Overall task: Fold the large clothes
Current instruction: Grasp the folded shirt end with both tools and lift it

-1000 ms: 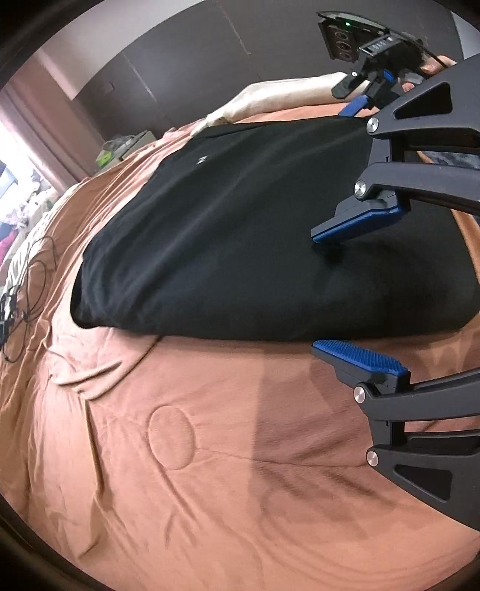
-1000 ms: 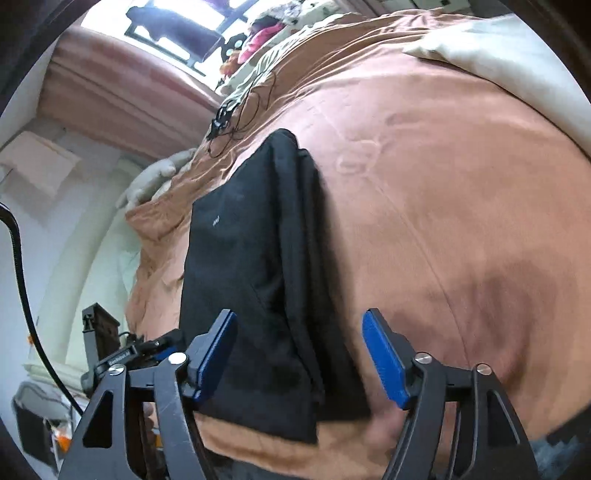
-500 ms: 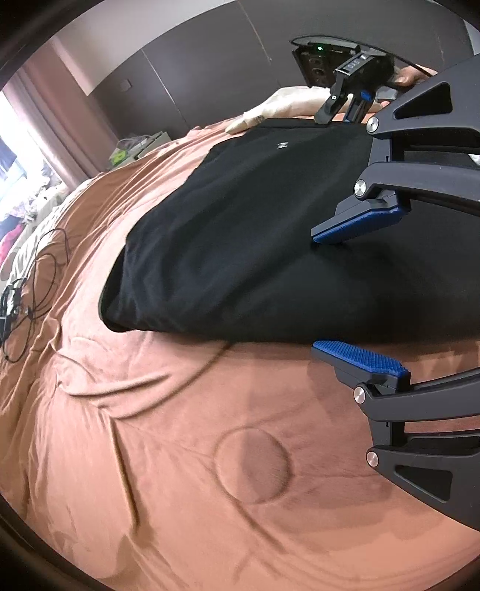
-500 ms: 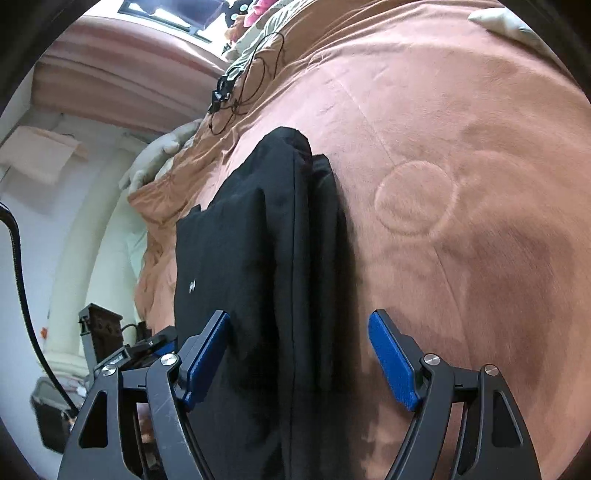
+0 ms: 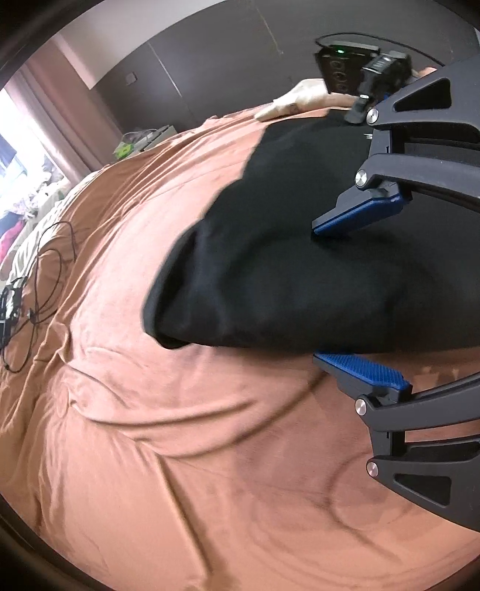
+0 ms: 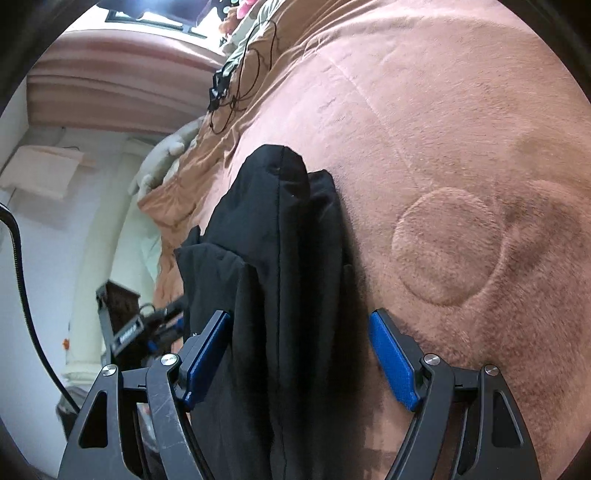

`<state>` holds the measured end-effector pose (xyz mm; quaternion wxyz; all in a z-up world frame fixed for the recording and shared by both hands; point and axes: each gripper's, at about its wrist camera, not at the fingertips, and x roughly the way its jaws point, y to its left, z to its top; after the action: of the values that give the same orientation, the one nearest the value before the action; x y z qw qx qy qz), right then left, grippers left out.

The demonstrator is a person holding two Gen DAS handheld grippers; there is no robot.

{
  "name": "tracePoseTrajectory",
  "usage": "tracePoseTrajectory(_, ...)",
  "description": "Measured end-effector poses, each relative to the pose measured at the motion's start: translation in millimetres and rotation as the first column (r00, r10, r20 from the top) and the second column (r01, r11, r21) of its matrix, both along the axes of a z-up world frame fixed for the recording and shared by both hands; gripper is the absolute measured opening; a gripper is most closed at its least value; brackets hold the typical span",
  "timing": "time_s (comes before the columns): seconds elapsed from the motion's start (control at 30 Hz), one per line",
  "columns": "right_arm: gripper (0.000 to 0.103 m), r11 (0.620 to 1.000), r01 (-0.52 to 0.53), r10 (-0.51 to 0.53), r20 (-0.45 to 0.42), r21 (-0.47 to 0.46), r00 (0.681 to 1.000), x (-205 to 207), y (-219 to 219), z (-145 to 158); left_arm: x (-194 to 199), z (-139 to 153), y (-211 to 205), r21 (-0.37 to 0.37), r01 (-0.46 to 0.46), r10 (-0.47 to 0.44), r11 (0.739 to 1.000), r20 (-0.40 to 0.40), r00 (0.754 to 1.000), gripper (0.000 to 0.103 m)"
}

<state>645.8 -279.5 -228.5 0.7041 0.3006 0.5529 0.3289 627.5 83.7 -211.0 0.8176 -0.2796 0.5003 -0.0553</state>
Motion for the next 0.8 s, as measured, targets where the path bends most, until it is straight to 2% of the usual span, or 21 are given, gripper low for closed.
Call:
tracePoseTrajectory(0.13,0.075,0.999,-0.02,0.02,-0.01,0.024,1.0,11,9,-3,21,1,0,0.018,0.001,-0.001,1.0,-0.006,1.0,0.065)
tracePoseTrajectory(0.23,0.068,0.999,-0.026,0.026,-0.019,0.03,0.999,17,14,-7,31,0,2,0.025,-0.014,0.015,1.0,-0.016,1.0,0.065)
tracePoseTrajectory(0.43,0.065,0.998,-0.054,0.054,-0.017,0.043,0.998,17,17,-7,18,1,6,0.001,-0.01,0.01,1.0,-0.033,0.999,0.064)
tracePoseTrajectory(0.53,0.052,0.996,-0.057,0.059,-0.03,0.069,0.998,20,19,-10,-1,-8,4,-0.037,-0.002,0.0,0.999,-0.051,0.999,0.064)
tracePoseTrajectory(0.6,0.035,0.994,-0.062,0.066,-0.041,0.091,0.997,18,19,-12,-12,-13,4,-0.057,-0.009,0.007,0.998,-0.043,0.999,0.064)
tracePoseTrajectory(0.7,0.022,0.995,-0.065,0.066,-0.011,0.079,0.998,12,20,-4,-16,-12,5,-0.081,-0.027,0.024,0.996,-0.039,0.999,0.053)
tracePoseTrajectory(0.8,0.017,0.996,-0.066,0.064,0.037,0.065,0.997,5,23,14,-20,2,2,-0.065,-0.028,0.026,0.997,-0.03,0.999,0.041)
